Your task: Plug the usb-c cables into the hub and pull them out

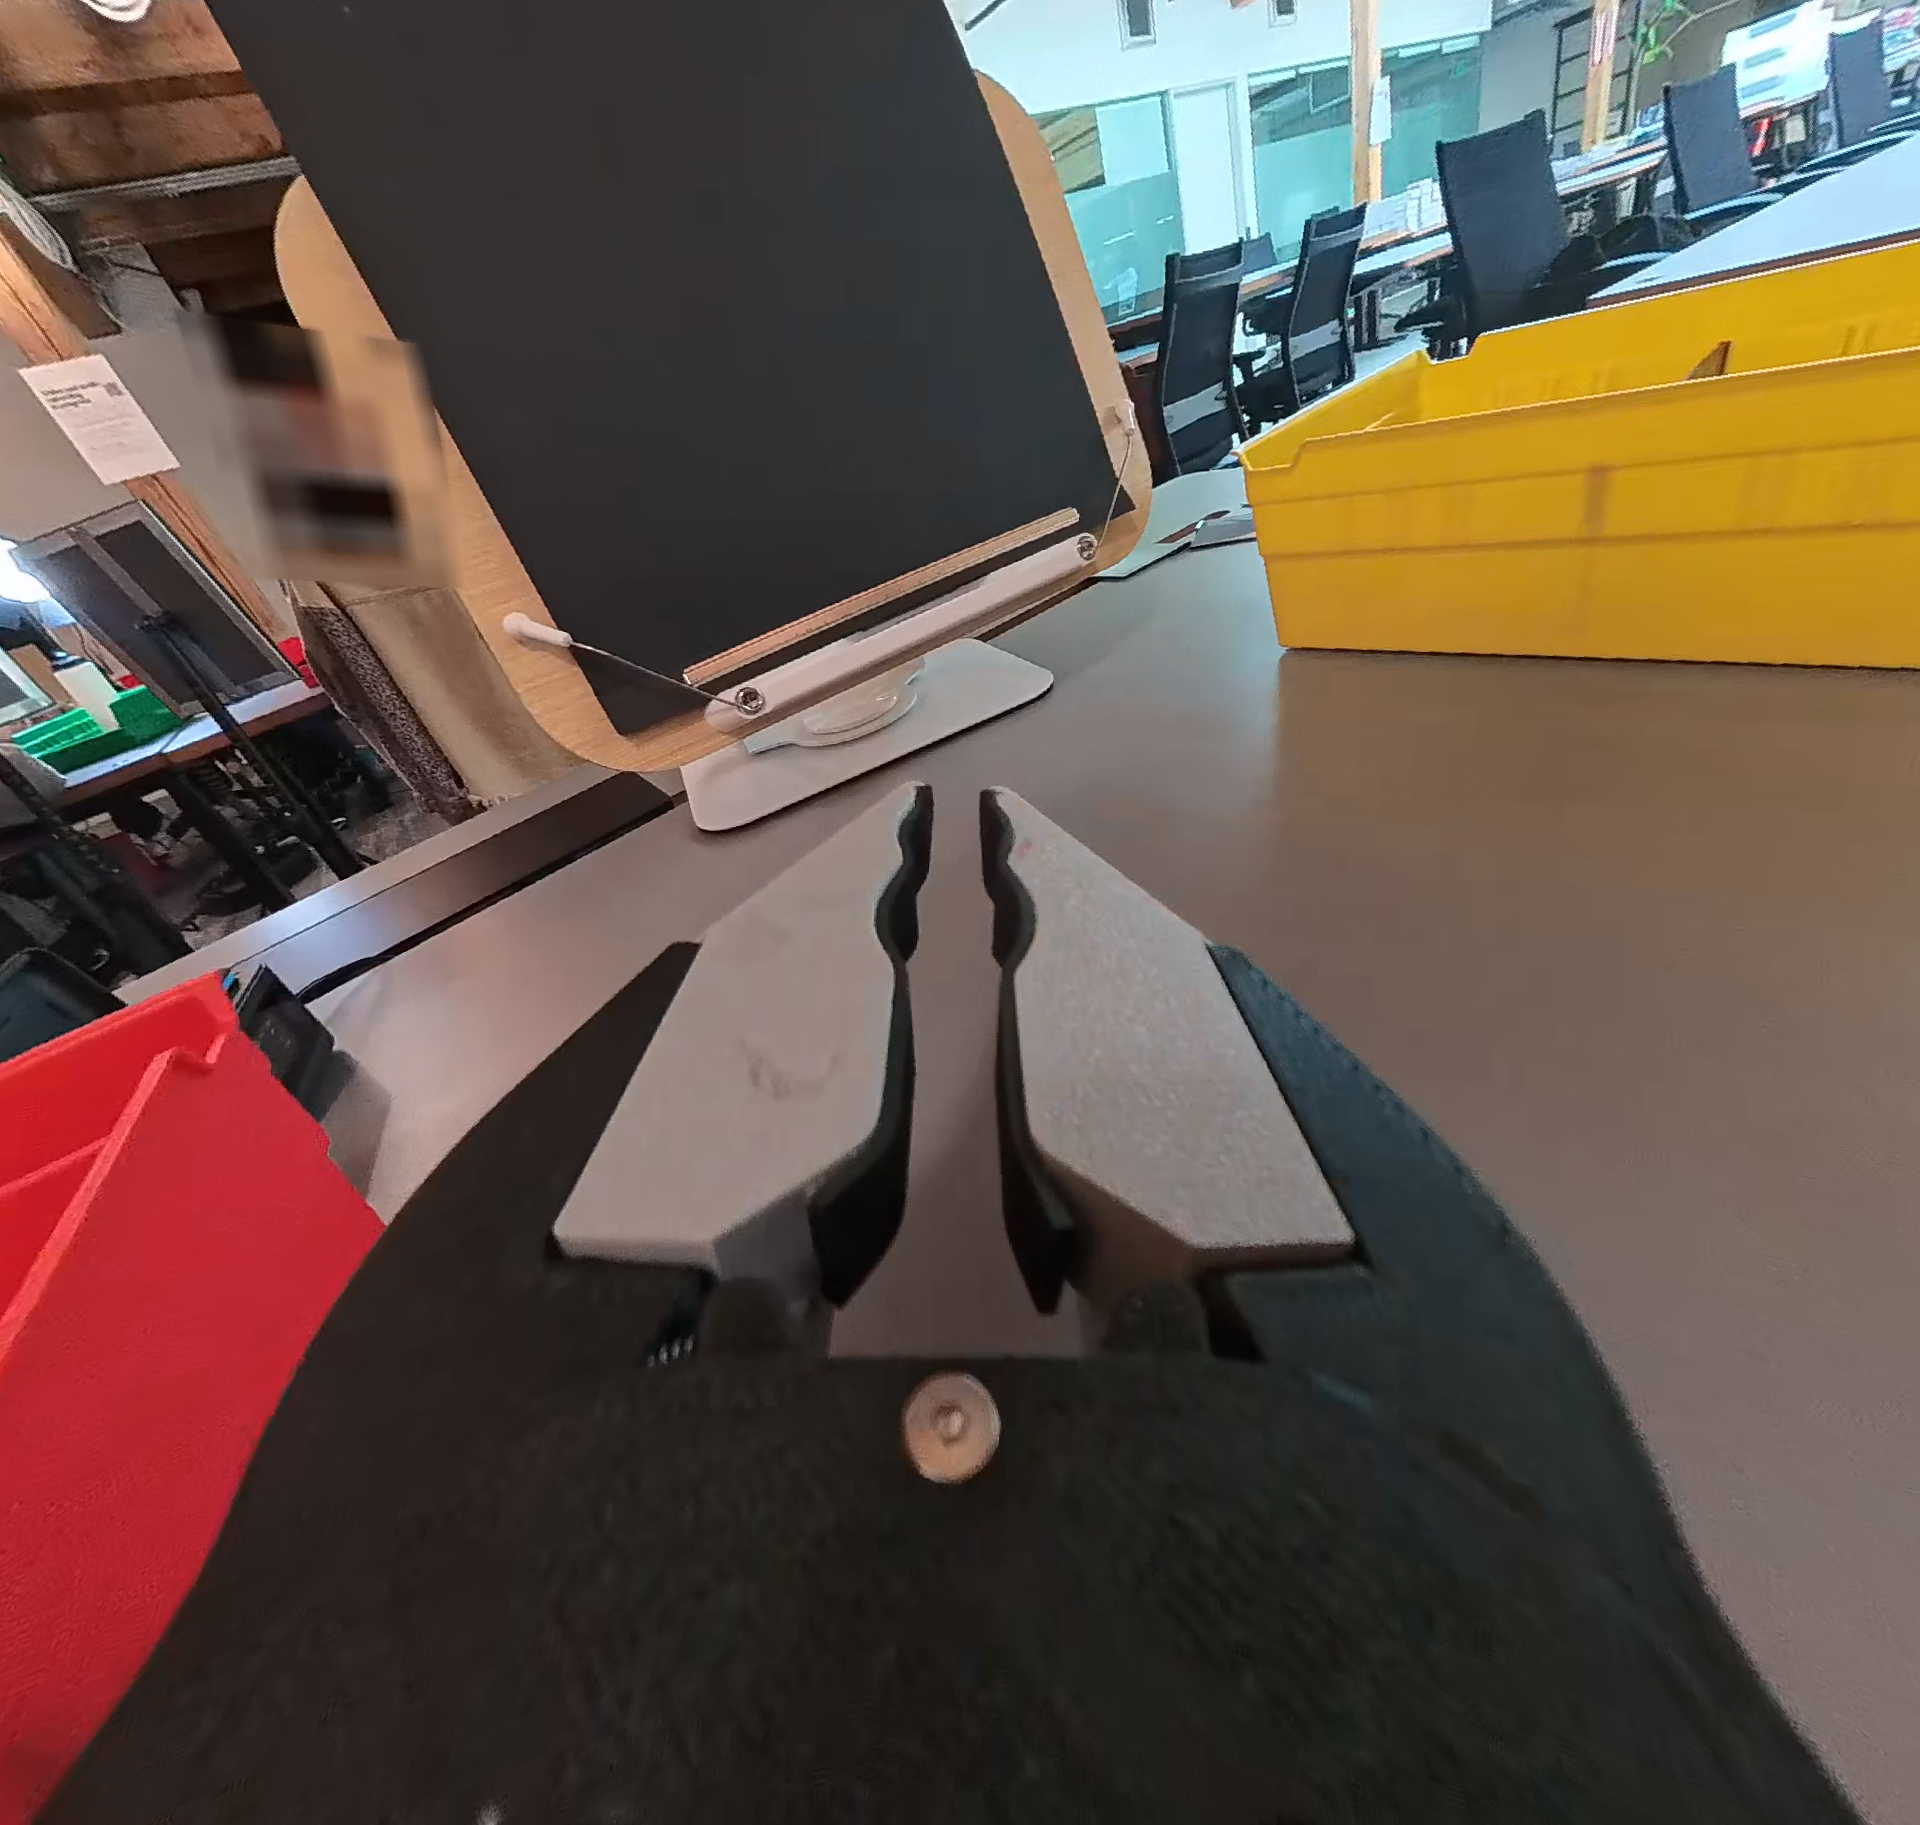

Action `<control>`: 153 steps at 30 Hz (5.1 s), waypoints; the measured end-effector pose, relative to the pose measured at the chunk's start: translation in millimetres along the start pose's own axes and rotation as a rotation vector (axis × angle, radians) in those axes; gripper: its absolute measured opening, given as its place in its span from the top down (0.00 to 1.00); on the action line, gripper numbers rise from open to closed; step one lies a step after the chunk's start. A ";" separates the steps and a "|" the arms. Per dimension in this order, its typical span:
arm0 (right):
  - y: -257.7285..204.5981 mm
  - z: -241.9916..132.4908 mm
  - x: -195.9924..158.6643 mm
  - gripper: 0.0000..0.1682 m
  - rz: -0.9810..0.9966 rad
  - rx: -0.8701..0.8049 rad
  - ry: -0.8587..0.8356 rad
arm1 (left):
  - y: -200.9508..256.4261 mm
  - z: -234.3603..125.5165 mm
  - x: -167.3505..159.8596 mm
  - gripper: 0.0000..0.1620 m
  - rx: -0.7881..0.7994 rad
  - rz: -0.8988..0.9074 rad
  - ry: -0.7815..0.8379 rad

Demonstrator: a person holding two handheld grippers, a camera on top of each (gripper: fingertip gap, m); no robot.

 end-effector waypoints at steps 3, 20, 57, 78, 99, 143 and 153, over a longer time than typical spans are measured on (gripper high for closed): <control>19.0 -20.8 13.9 0.96 0.005 -0.069 -0.031 | -2.5 -0.9 -0.7 0.96 0.012 -0.004 -0.002; 79.5 -66.6 -75.1 0.97 0.124 -0.203 -0.278 | -4.7 -0.8 -2.1 0.97 0.015 -0.018 -0.010; 8.2 -152.5 -484.6 0.79 1.009 0.079 -1.151 | 0.1 -0.1 -1.4 0.99 0.007 0.017 -0.019; 105.5 -284.8 -449.0 0.74 0.958 -0.418 -0.956 | 3.9 0.2 -0.2 0.99 -0.006 0.026 -0.018; 55.3 -179.7 -372.7 1.00 0.326 -0.228 -0.769 | 6.2 1.8 0.1 0.99 -0.011 0.041 -0.017; 80.2 -165.2 -395.1 0.72 -0.026 -0.329 -1.169 | 4.4 0.9 -0.4 1.00 -0.009 0.019 -0.019; 50.3 -214.9 -436.4 0.78 0.142 -0.086 -1.085 | 7.4 1.7 0.0 1.00 -0.016 0.035 -0.021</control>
Point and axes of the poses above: each gripper's, where its closed fingertips meet, z out along the fingers, x out of its top, y = z × x across the jaws, the point moved 3 cm from there along -z, back along the fingers, and after that the axes turned 6 degrees about z, right-handed, at the moved point
